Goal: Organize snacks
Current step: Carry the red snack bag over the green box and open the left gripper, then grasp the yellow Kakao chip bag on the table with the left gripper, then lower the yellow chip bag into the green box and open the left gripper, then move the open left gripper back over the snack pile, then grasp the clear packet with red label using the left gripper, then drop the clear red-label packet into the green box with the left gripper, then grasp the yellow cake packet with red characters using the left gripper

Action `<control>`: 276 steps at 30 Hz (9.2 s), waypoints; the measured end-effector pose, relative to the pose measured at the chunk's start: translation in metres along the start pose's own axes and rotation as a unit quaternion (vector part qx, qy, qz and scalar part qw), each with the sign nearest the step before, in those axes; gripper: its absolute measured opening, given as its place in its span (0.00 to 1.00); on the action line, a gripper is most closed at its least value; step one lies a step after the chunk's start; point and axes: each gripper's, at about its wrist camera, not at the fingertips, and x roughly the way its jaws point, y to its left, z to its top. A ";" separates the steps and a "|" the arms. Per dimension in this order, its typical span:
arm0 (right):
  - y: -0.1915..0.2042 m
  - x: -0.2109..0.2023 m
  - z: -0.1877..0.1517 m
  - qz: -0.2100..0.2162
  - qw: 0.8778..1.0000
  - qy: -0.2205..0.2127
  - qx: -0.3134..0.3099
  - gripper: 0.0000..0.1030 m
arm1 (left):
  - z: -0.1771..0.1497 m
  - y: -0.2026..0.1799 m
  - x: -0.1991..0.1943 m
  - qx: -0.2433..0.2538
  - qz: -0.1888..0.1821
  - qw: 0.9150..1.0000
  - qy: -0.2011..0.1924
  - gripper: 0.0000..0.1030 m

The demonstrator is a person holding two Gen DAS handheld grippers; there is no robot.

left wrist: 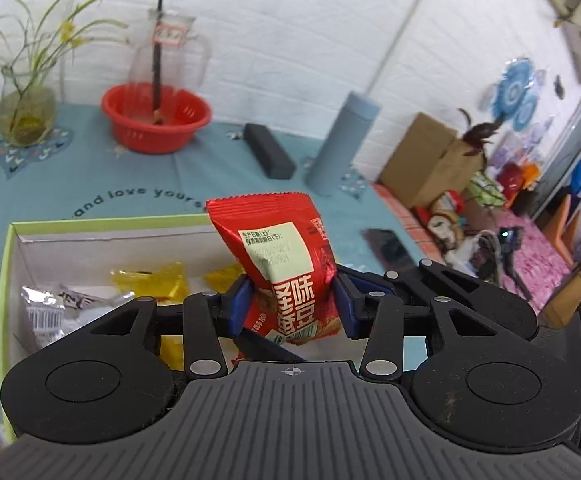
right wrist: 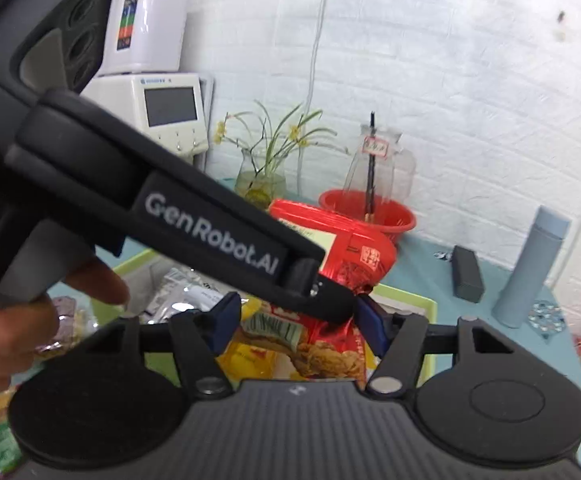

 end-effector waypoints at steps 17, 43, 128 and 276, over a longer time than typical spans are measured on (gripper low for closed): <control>0.036 -0.093 -0.067 0.007 0.998 -0.019 0.057 0.90 | -0.098 -0.003 -0.087 -0.004 -0.025 0.999 -0.041 0.61; 0.076 -0.141 -0.157 -0.008 0.988 0.047 0.145 0.90 | -0.191 -0.041 -0.060 0.016 -0.005 0.998 0.058 0.57; 0.068 -0.171 -0.177 -0.055 0.981 0.053 0.177 0.90 | -0.208 -0.062 -0.040 -0.007 -0.061 0.995 0.078 0.32; 0.189 -0.069 -0.115 0.122 0.989 0.080 0.031 0.48 | -0.220 0.061 -0.150 -0.065 0.041 0.996 0.039 0.28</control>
